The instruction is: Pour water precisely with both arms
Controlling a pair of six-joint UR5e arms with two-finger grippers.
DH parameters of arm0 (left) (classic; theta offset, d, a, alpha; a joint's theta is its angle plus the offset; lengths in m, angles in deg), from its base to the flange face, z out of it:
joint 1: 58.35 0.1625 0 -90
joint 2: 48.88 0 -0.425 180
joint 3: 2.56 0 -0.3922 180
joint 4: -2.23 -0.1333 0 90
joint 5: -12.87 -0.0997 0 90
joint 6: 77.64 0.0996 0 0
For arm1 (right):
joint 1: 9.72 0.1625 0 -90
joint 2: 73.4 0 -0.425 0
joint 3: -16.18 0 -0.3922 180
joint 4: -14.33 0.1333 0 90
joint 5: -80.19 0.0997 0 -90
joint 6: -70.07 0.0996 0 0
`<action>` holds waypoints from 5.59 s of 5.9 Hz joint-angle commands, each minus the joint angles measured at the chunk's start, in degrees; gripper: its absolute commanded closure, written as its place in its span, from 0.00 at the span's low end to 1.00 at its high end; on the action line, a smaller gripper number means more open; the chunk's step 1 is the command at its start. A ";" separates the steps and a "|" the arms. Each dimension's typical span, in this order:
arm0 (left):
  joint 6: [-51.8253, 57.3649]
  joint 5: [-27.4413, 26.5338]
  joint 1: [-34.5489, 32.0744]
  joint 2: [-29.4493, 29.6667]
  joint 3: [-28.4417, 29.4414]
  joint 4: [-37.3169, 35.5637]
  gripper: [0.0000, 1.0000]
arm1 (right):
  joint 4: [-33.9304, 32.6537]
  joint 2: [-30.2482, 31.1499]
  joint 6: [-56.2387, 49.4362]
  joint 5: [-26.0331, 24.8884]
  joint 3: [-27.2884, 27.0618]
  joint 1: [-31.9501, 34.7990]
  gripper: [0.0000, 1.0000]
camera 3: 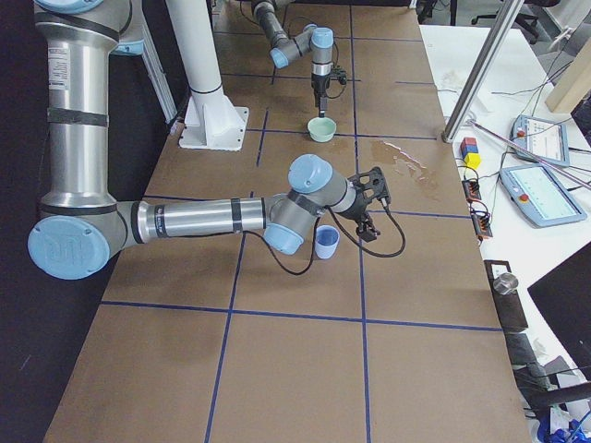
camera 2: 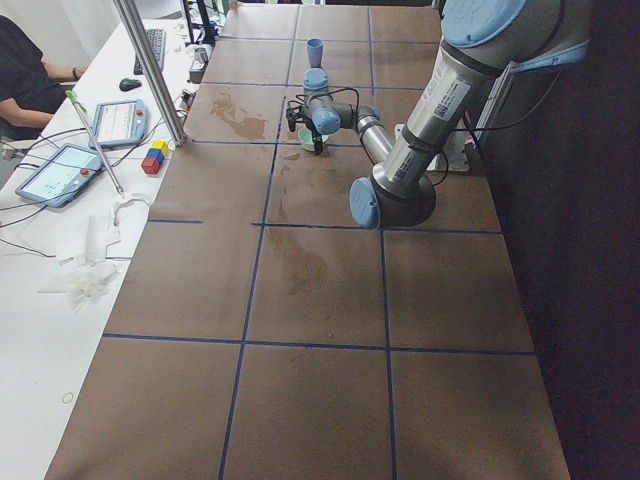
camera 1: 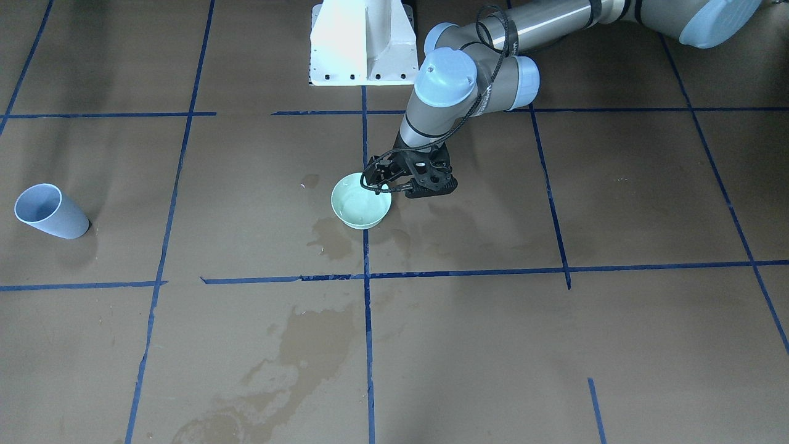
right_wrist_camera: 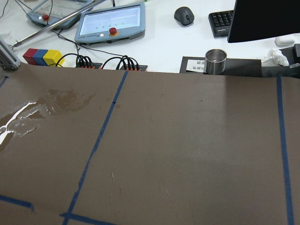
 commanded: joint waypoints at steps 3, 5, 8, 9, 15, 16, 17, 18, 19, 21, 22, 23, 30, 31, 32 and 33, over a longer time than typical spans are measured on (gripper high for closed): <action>-1.84 0.00 0.21 2.32 3.71 0.23 0.55 | -21.44 -3.25 -21.27 12.16 -0.22 6.77 0.00; -1.40 0.00 0.21 1.88 3.71 0.41 0.93 | -21.44 -3.42 -21.27 12.16 -0.22 6.77 0.00; -0.35 2.18 -7.31 -1.17 -2.05 0.58 1.00 | -21.61 -2.90 -21.27 12.16 -1.10 6.77 0.00; 6.70 7.16 -11.79 -5.20 -5.22 0.59 1.00 | -22.22 -2.98 -21.27 12.16 -1.10 6.25 0.00; 48.18 25.38 -31.85 -39.29 -9.03 10.25 1.00 | -34.09 -4.39 -20.66 6.39 -3.21 2.74 0.00; 54.17 25.40 -33.27 -42.39 -7.90 10.17 1.00 | -35.31 -4.39 -20.65 6.45 -3.21 2.64 0.00; 57.10 25.40 -33.28 -42.59 -4.23 11.04 1.00 | -37.24 -5.00 -20.65 6.53 -3.91 2.29 0.00; 57.22 25.40 -33.19 -42.25 -1.41 12.52 1.00 | -42.65 -7.53 -20.65 6.53 -3.91 2.12 0.00; 56.87 25.40 -33.10 -41.81 0.36 14.45 1.00 | -48.28 -8.86 -21.09 6.36 -5.05 1.68 0.00; 56.61 25.40 -33.02 -41.37 0.46 14.56 0.11 | -49.56 -8.61 -22.40 6.36 -5.41 1.15 0.00; 56.43 25.40 -34.15 -40.23 -0.15 14.73 0.00 | -51.57 -8.26 -25.98 6.36 -5.41 1.15 0.00; 56.52 23.83 -36.94 -39.96 -2.68 14.21 0.00 | -56.89 -8.34 -33.24 6.27 -5.32 2.10 0.00; 96.92 21.53 -62.28 -32.49 -5.77 -27.92 0.00 | -59.85 -1.34 -38.50 4.77 -5.05 3.70 0.00; 101.04 21.53 -62.28 -33.18 -5.78 -29.54 0.00 | -59.76 -0.44 -38.32 4.95 -4.97 3.70 0.00; 100.73 21.88 -62.20 -33.54 -5.78 -30.08 0.00 | -59.85 -0.26 -38.23 4.43 -4.71 3.70 0.00; 99.60 22.84 -61.50 -33.54 -4.99 -29.91 0.00 | -59.85 -0.26 -38.15 3.29 -4.62 3.70 0.00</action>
